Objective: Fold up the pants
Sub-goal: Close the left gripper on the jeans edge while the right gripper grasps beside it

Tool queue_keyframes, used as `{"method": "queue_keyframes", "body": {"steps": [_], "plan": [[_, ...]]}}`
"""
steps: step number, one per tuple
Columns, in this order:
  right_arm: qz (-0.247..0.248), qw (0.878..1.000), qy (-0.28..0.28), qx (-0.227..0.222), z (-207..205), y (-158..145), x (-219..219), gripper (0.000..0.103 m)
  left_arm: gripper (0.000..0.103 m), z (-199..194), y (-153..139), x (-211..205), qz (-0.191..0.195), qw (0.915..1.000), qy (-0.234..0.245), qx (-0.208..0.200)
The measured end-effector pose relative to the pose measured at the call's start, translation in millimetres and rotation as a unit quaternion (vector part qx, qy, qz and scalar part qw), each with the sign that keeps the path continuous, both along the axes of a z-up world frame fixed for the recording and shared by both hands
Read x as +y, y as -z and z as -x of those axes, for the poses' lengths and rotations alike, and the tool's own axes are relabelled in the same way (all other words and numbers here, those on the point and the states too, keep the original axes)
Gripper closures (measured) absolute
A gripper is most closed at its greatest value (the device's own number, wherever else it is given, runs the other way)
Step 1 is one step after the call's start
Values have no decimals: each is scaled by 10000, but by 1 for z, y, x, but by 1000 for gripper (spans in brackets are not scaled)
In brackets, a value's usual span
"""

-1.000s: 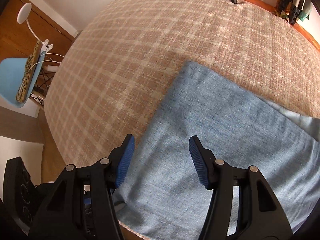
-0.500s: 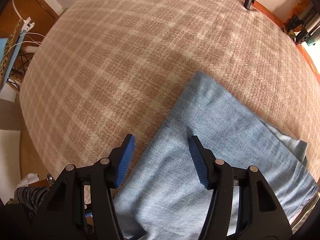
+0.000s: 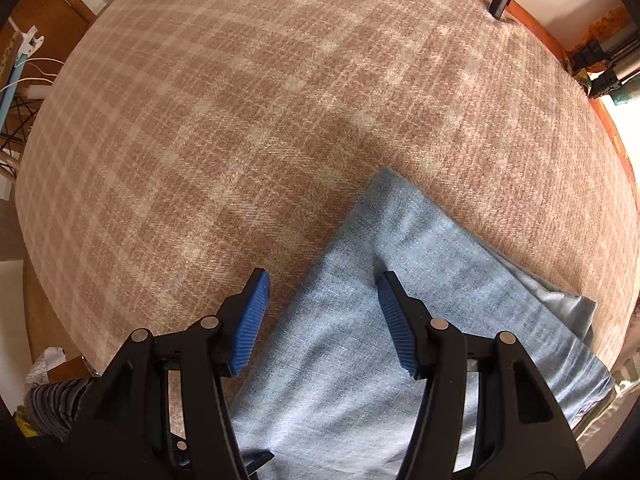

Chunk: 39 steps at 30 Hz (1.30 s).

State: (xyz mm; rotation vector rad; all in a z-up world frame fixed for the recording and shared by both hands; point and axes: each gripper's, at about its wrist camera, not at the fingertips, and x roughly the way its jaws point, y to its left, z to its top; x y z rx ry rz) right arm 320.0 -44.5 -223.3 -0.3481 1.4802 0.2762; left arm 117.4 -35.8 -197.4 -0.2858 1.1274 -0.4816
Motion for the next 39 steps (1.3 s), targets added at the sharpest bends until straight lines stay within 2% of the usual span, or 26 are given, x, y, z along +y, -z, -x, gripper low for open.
{"method": "queue_keyframes", "body": {"steps": [3, 7, 12, 15, 18, 21, 23, 25, 26, 27, 28, 32, 34, 35, 36, 39], "plan": [[140, 9999, -83, 11, 0, 6, 4, 44, 90, 3, -4, 0, 65, 9999, 5, -95], [219, 9996, -168, -39, -1, 8, 6, 45, 90, 8, -11, -8, -98, 9994, 106, -325], [82, 9999, 19, -123, -5, 4, -9, 75, 90, 7, -8, -9, -229, 9990, 150, -360], [-193, 9996, 159, -120, -7, 0, -22, 85, 89, 7, -3, -11, -245, 9993, 64, -273], [-426, 9986, 264, -162, -3, -5, -39, 89, 87, 4, 2, -14, -294, 9995, -1, -151], [-646, 9971, 372, -163, -4, -9, -51, 91, 87, 4, 3, -16, -211, 9996, 4, -197], [-718, 9965, 393, -143, -4, -12, -62, 91, 93, 6, 1, -17, -161, 9994, 10, -292], [-678, 9968, 395, -169, -6, -15, -68, 91, 95, 9, -3, -19, -203, 9988, 26, -436], [-615, 9972, 368, -208, -6, -15, -72, 89, 96, 10, -5, -21, -225, 9985, 47, -497], [-536, 9977, 318, -253, -4, -17, -75, 80, 96, 11, -6, -23, -246, 9982, 61, -546], [-451, 9981, 277, -300, -5, -17, -72, 76, 96, 12, -8, -24, -267, 9980, 79, -574], [-355, 9982, 315, -364, -11, -16, -59, 74, 96, 12, -11, -22, -249, 9975, 90, -648], [-369, 9980, 287, -416, -10, -17, -57, 77, 96, 12, -12, -18, -242, 9974, 99, -674], [-415, 9978, 265, -447, -8, -20, -57, 85, 96, 13, -14, -19, -246, 9972, 101, -699], [-491, 9973, 262, -473, -11, -23, -57, 89, 96, 15, -15, -20, -248, 9970, 110, -720], [-755, 9950, 333, -568, -10, -37, -67, 93, 97, 15, -22, -20, -251, 9964, 146, -802]]}}
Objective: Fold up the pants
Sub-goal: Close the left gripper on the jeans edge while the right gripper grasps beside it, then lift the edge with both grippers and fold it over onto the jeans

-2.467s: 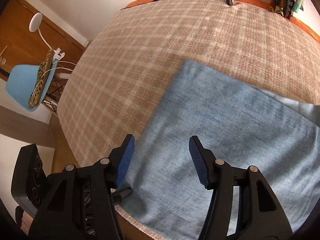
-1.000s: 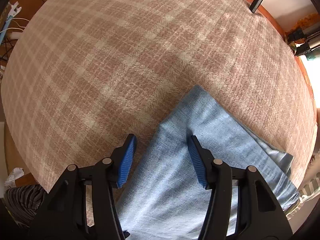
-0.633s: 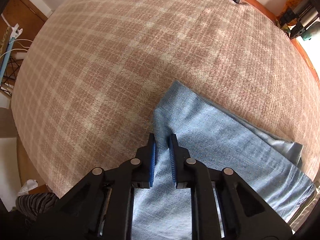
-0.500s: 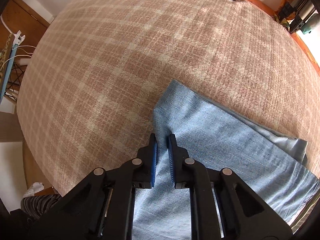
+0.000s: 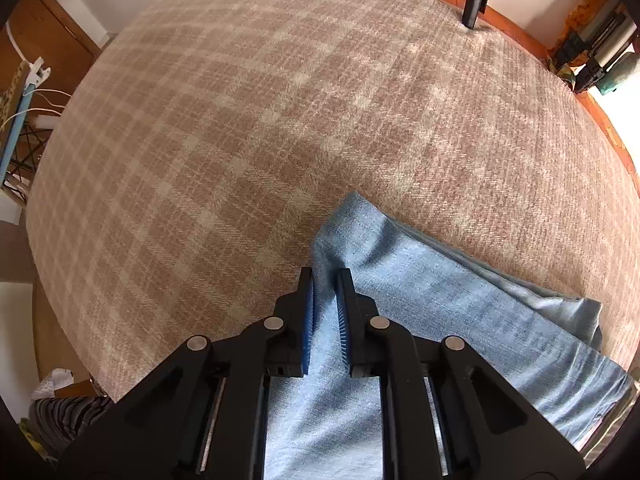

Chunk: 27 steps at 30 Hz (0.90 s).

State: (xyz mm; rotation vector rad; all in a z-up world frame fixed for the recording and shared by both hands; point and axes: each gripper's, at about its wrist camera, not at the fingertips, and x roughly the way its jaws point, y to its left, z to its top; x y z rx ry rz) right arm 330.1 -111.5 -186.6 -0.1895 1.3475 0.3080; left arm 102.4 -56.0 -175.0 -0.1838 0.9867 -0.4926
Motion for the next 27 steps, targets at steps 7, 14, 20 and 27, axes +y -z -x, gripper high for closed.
{"method": "queue_keyframes", "body": {"steps": [7, 14, 20, 27], "plan": [[-678, 9970, 200, -309, 11, -46, -40, 96, 97, 12, -20, -12, 3, 9995, 139, -268], [-1220, 9892, 504, -634, 46, -72, -75, 97, 97, 19, -37, -25, 42, 9984, 341, -455], [-1502, 9819, 795, -832, 53, -77, -104, 98, 98, 23, -46, -44, 65, 9971, 528, -537], [-1715, 9739, 1038, -1061, 68, -87, -149, 98, 99, 27, -56, -74, 93, 9947, 796, -643]]}}
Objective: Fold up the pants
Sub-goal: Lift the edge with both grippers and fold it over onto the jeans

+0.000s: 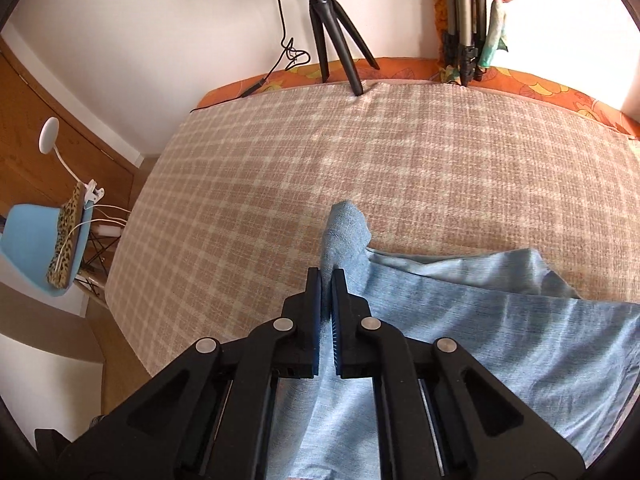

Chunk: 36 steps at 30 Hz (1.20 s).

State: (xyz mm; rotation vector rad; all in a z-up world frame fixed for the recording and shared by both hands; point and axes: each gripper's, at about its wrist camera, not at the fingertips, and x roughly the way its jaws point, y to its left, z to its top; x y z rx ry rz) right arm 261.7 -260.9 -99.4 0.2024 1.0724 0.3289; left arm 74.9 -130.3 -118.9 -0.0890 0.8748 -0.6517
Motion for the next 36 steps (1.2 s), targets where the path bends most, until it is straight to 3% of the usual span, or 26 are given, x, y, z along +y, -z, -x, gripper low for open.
{"method": "queue_keyframes", "body": {"steps": [6, 17, 36], "plan": [[-147, 9994, 222, -200, 18, -4, -45, 98, 99, 6, -9, -32, 140, 9995, 282, -42], [-319, 9961, 738, -373, 47, -1, -134, 98, 99, 14, -7, -105, 58, 9959, 901, 9], [-368, 9822, 1725, -645, 109, -3, -278, 98, 100, 33, -7, -224, 112, 9813, 1918, 89]]}}
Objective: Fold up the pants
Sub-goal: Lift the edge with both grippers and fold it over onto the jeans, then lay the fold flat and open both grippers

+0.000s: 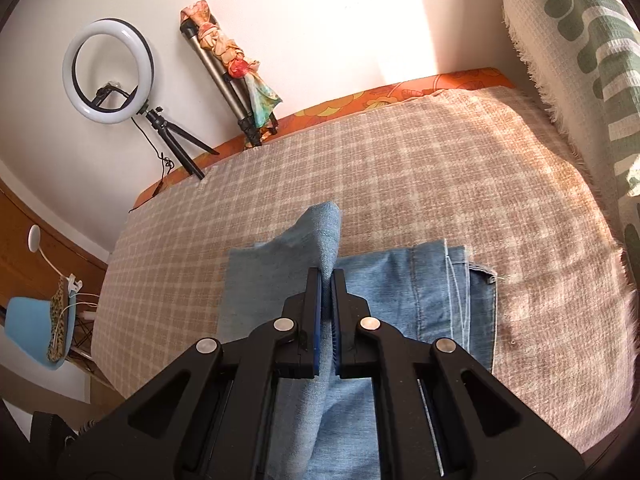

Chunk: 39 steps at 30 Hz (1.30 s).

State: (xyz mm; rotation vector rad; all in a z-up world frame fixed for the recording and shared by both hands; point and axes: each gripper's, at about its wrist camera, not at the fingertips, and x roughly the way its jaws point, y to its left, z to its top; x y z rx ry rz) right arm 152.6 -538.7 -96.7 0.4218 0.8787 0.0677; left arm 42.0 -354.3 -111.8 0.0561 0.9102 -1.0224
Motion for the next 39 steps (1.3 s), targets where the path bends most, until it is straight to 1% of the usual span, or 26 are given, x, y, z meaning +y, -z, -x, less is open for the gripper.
{"method": "queue_keyframes", "body": {"steps": [4, 11, 17, 21, 24, 26, 29, 33, 35, 37, 39], "plan": [[4, 9999, 128, 35, 10, 5, -21, 98, 100, 3, 3, -21, -75, 9998, 169, -9], [-38, 9994, 336, 73, 16, 16, -50, 99, 100, -6, 11, -50, -186, 9992, 357, 7], [-64, 9984, 530, 193, 15, 35, -74, 99, 100, -9, 20, -71, -324, 9985, 448, 18], [-211, 9970, 709, 229, 15, 47, -94, 101, 100, -7, 29, -85, -450, 9978, 484, 24], [-382, 9961, 769, 222, 19, 51, -106, 101, 100, -9, 35, -92, -511, 9974, 504, 62], [-473, 9960, 729, 196, 23, 50, -110, 101, 100, -12, 39, -96, -554, 9971, 526, 73], [-473, 9971, 575, 127, 29, 48, -109, 101, 100, -12, 43, -103, -586, 9967, 553, 91], [-845, 9963, 118, -11, 36, 48, -98, 101, 100, -15, 49, -112, -579, 9965, 597, 119], [-802, 9967, -130, 14, 35, 50, -85, 101, 100, -10, 53, -117, -609, 9958, 682, 105], [-731, 9966, -351, 151, 32, 56, -73, 101, 100, -4, 56, -123, -670, 9946, 787, 40], [-556, 9973, -384, 298, 29, 64, -66, 101, 100, 2, 58, -125, -701, 9938, 864, 10]]}}
